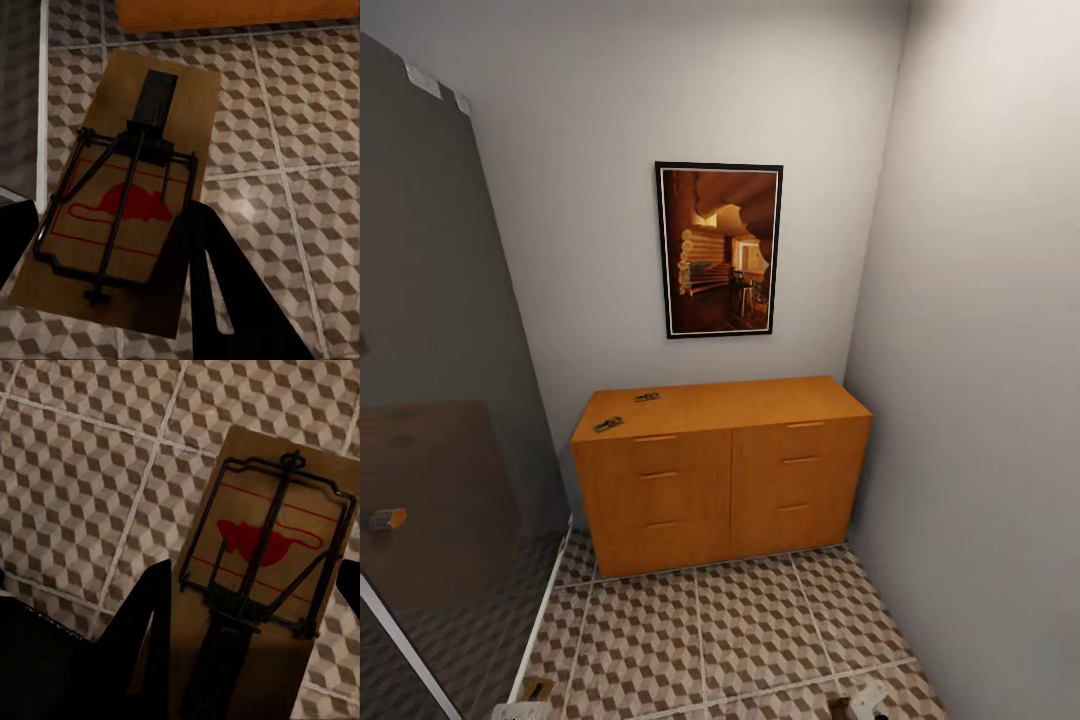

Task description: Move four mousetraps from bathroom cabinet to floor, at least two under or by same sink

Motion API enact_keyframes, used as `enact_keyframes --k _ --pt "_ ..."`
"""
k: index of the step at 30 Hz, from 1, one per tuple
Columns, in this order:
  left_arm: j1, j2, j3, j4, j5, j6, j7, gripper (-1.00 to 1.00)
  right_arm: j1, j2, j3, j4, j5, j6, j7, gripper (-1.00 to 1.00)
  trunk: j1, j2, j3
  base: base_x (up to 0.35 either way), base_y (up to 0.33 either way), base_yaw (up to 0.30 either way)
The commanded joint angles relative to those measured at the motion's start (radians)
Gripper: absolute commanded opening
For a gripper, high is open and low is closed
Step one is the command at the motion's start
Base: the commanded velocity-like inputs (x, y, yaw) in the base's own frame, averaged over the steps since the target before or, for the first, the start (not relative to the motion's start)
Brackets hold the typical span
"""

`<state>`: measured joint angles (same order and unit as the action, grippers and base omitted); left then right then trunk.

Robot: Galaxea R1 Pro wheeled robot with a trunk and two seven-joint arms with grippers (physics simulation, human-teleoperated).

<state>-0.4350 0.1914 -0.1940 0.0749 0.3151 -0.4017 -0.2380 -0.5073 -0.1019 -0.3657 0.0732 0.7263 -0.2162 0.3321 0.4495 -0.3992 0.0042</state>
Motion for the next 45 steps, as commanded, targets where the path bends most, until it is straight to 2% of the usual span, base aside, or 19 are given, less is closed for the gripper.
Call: enact_keyframes --k 1,3,4,5,7,10,12,13,14,16,19,22,25,28,30,34,38,43,45 --pt "-0.001 -0.004 -0.008 0.004 0.015 -0.015 -0.006 -1.00 0.001 -0.012 -0.008 0.003 0.015 -0.004 0.043 -1.00 0.000 -0.001 0.000 0.000 0.000 0.000" --pt "0.001 -0.012 -0.010 0.004 0.019 -0.024 -0.004 -1.00 0.002 -0.028 -0.008 0.002 0.025 -0.006 0.137 -1.00 0.000 -0.001 0.000 0.000 0.000 0.000" --pt "0.001 -0.013 -0.010 0.004 0.020 -0.025 -0.004 -1.00 0.003 -0.031 -0.007 0.002 0.026 -0.006 0.162 -1.00 0.000 -0.001 0.000 0.000 0.000 0.000" --pt "0.001 -0.013 -0.010 0.003 0.022 -0.029 -0.002 -1.00 0.003 -0.039 -0.007 -0.003 0.029 -0.007 0.228 -1.00 0.000 -0.001 0.000 0.000 0.000 0.000" --pt "0.001 -0.014 -0.009 0.003 0.026 -0.030 -0.002 -1.00 0.004 -0.041 -0.012 -0.015 0.028 -0.009 0.248 -1.00 0.000 -0.001 0.000 0.000 0.000 0.000" --pt "0.001 -0.020 -0.008 0.002 0.030 -0.031 -0.001 -1.00 0.004 -0.037 -0.020 -0.052 0.016 -0.010 0.122 -1.00 0.000 -0.001 0.000 0.000 0.000 0.000" --pt "0.001 -0.022 -0.006 0.002 0.032 -0.033 0.001 -1.00 0.004 -0.018 -0.022 -0.064 -0.002 -0.011 -0.063 -1.00 0.000 -0.001 0.000 0.000 0.000 0.000" --pt "0.001 -0.022 -0.005 0.002 0.033 -0.036 0.002 -1.00 0.004 0.007 -0.022 -0.071 -0.018 -0.016 -0.227 -1.00 0.000 -0.001 0.000 0.000 0.000 0.000" --pt "0.001 -0.020 -0.005 0.002 0.033 -0.037 0.005 -1.00 0.004 0.015 -0.023 -0.074 -0.024 -0.018 -0.281 -1.00 0.000 -0.001 0.000 0.000 0.000 0.000" --pt "0.001 -0.018 -0.004 0.002 0.033 -0.038 0.010 -1.00 0.004 0.021 -0.023 -0.076 -0.030 -0.020 -0.329 -1.00 0.000 -0.001 0.000 0.000 0.000 0.000" --pt "0.001 -0.016 -0.004 0.003 0.031 -0.050 0.036 -1.00 0.011 0.025 -0.022 -0.063 -0.036 -0.024 -0.365 -1.00 0.000 -0.001 0.000 0.000 0.000 0.000" --pt "0.001 -0.014 -0.004 0.004 0.031 -0.079 0.076 -1.00 0.051 0.025 -0.022 -0.044 -0.037 -0.084 -0.404 -1.00 0.000 -0.001 0.000 0.000 0.000 0.000" --pt "0.002 -0.015 -0.005 0.004 0.030 -0.094 0.106 -1.00 0.111 0.025 -0.021 -0.032 -0.036 -0.238 -0.448 -1.00 0.000 -0.001 0.000 0.000 0.000 0.000" --pt "0.005 -0.017 -0.005 0.004 0.030 -0.103 0.118 -1.00 0.170 0.023 -0.021 -0.016 -0.038 -0.462 -0.468 -1.00 0.000 -0.001 0.000 0.000 0.000 0.000" --pt "0.008 -0.018 -0.005 0.004 0.031 -0.121 0.120 -1.00 0.184 0.023 -0.022 -0.014 -0.039 -0.523 -0.468 -1.00 0.000 -0.001 0.000 0.000 0.000 0.000" --pt "0.030 -0.019 -0.005 0.005 0.032 -0.239 0.123 -1.00 0.192 0.031 -0.022 -0.022 -0.034 -0.469 -0.459 -1.00 0.000 -0.001 0.000 0.000 0.000 0.000" --pt "0.037 -0.017 -0.002 0.005 0.047 -0.262 0.127 -1.00 0.190 0.035 -0.022 -0.049 -0.034 -0.450 -0.458 -1.00 0.000 -0.001 0.000 0.000 0.000 0.000" --pt "0.041 -0.019 0.004 0.006 0.147 -0.227 0.176 -1.00 0.184 0.040 -0.023 -0.081 -0.036 -0.429 -0.464 -1.00 0.000 -0.001 0.000 0.000 0.000 0.000" --pt "0.042 -0.024 0.005 0.006 0.167 -0.216 0.186 -1.00 0.181 0.044 -0.023 -0.088 -0.037 -0.399 -0.465 -1.00 0.000 -0.001 0.000 0.000 0.000 0.000"
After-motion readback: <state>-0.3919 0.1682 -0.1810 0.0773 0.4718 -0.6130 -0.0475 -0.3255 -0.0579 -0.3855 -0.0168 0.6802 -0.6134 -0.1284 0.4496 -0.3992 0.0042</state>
